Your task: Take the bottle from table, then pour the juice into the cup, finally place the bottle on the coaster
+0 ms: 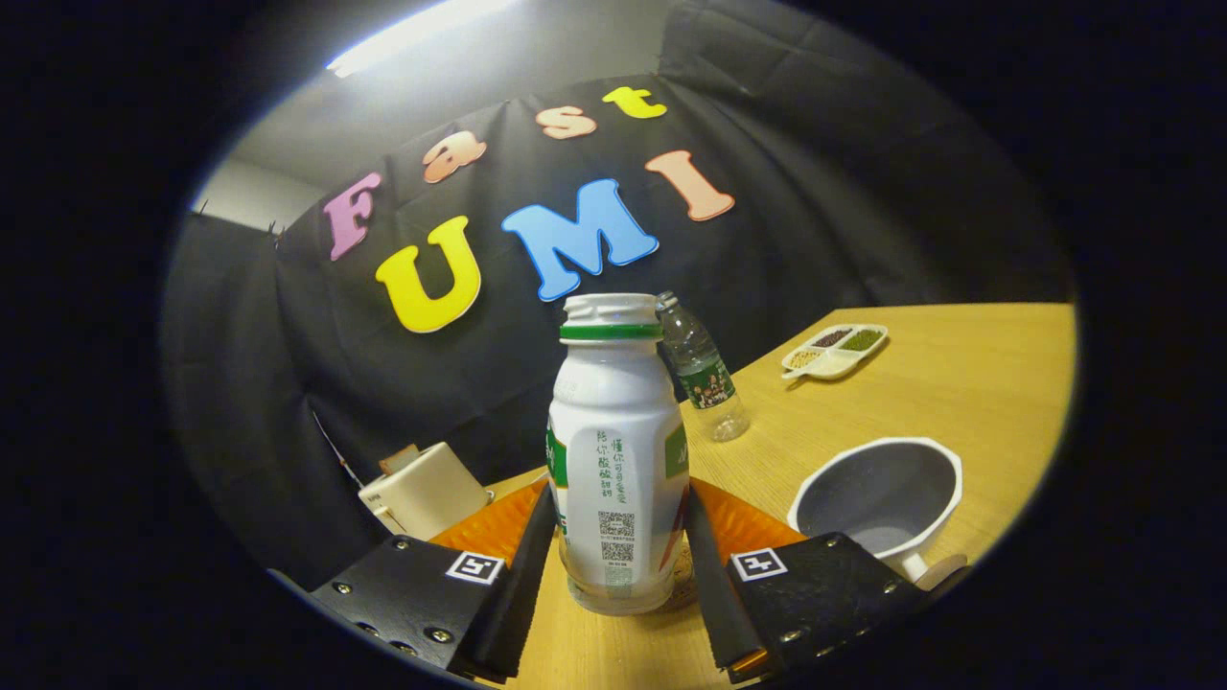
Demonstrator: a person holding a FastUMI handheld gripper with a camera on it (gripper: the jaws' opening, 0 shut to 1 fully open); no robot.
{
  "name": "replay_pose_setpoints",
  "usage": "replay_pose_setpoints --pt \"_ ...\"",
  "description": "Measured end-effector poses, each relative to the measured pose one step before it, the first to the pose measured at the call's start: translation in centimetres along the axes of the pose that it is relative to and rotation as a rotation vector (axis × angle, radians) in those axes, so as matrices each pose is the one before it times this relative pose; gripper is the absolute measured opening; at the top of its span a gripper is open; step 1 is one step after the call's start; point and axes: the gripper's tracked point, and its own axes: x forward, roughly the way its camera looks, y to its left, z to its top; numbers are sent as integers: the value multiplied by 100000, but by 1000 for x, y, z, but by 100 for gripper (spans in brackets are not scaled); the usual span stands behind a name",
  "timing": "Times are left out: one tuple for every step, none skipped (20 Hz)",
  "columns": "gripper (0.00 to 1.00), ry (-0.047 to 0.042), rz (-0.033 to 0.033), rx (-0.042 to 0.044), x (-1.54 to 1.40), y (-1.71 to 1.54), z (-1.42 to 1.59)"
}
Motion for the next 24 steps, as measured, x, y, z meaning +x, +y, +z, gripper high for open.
replay_pose_setpoints --pt "71 242 -1982 -6484 428 -49 0" --pt "71 635 -1647 -6545 497 191 32" --pt "71 809 -1428 -5941 455 456 292" --pt "71 673 -866 -5259 605 422 12" --pt "71 489 -1209 -4883 517 54 -177" --pt "71 636 -1142 -4901 469 118 -178" --pt "71 240 -1086 -4297 386 116 -398" --pt "72 -120 -93 -3204 278 257 4" --pt "72 154 728 -2286 327 298 -152" --pt "71 975 1310 -1271 227 363 -401" --pt "71 1389 895 -497 270 59 -639" --pt "72 1117 887 222 147 209 -407" --pt "71 1142 704 580 139 176 -385" --pt "71 -232 70 221 -4 73 74" --pt "72 -391 376 405 192 -10 -108" --pt "71 467 111 577 35 -28 -112" --pt "71 -836 212 464 -144 -70 211" --pt "72 139 -30 744 -47 -45 -6" --pt "72 -560 -319 917 38 -131 -91" --pt "75 146 230 954 -49 -17 -19" --pt "76 691 268 603 -11 46 -210" --pt "77 973 130 374 17 29 -211" --pt "78 896 632 265 -25 -18 -148" --pt "83 977 1136 412 -93 138 -229"
